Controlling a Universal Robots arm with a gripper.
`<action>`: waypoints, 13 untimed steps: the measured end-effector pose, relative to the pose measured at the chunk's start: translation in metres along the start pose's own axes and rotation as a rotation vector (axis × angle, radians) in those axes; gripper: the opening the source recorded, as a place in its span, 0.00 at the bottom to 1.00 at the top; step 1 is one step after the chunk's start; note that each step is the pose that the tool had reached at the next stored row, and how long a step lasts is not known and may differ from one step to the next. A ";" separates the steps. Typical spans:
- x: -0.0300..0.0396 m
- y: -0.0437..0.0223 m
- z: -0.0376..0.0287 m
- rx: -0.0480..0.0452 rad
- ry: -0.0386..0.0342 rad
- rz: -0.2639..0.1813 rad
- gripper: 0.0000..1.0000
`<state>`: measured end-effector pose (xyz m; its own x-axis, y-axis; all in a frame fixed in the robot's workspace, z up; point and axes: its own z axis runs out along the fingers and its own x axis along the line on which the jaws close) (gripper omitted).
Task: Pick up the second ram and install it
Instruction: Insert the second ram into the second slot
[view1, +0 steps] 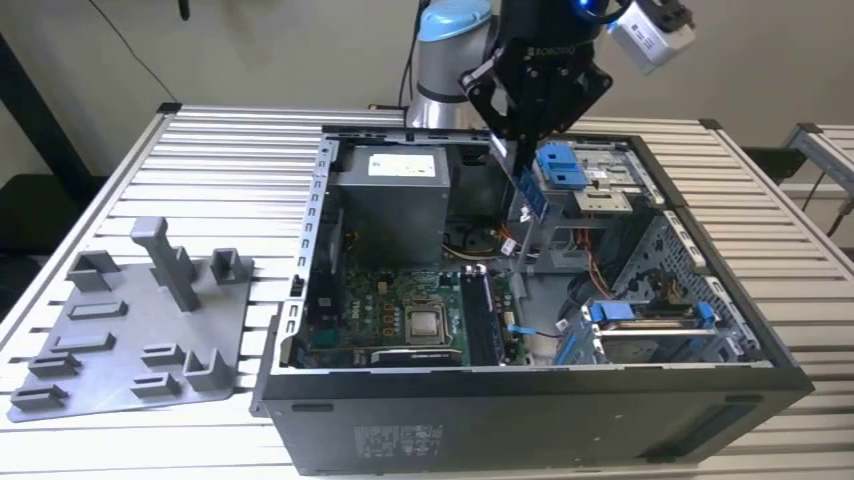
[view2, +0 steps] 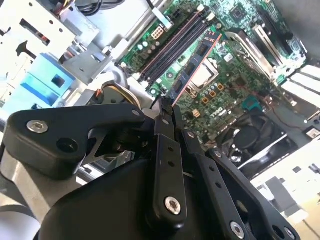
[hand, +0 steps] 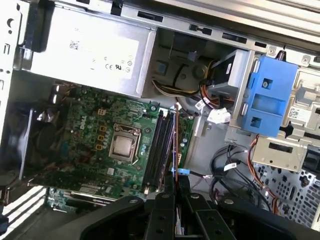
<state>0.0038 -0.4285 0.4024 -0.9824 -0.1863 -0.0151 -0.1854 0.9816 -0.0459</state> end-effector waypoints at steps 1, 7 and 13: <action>0.0000 0.0000 0.0000 0.0003 0.0007 0.015 0.14; 0.0000 0.0000 0.0004 0.0017 0.0048 0.104 0.14; 0.0000 0.0000 0.0008 0.0030 0.0088 0.192 0.14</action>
<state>0.0038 -0.4286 0.4016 -0.9999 0.0046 -0.0151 0.0052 0.9989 -0.0460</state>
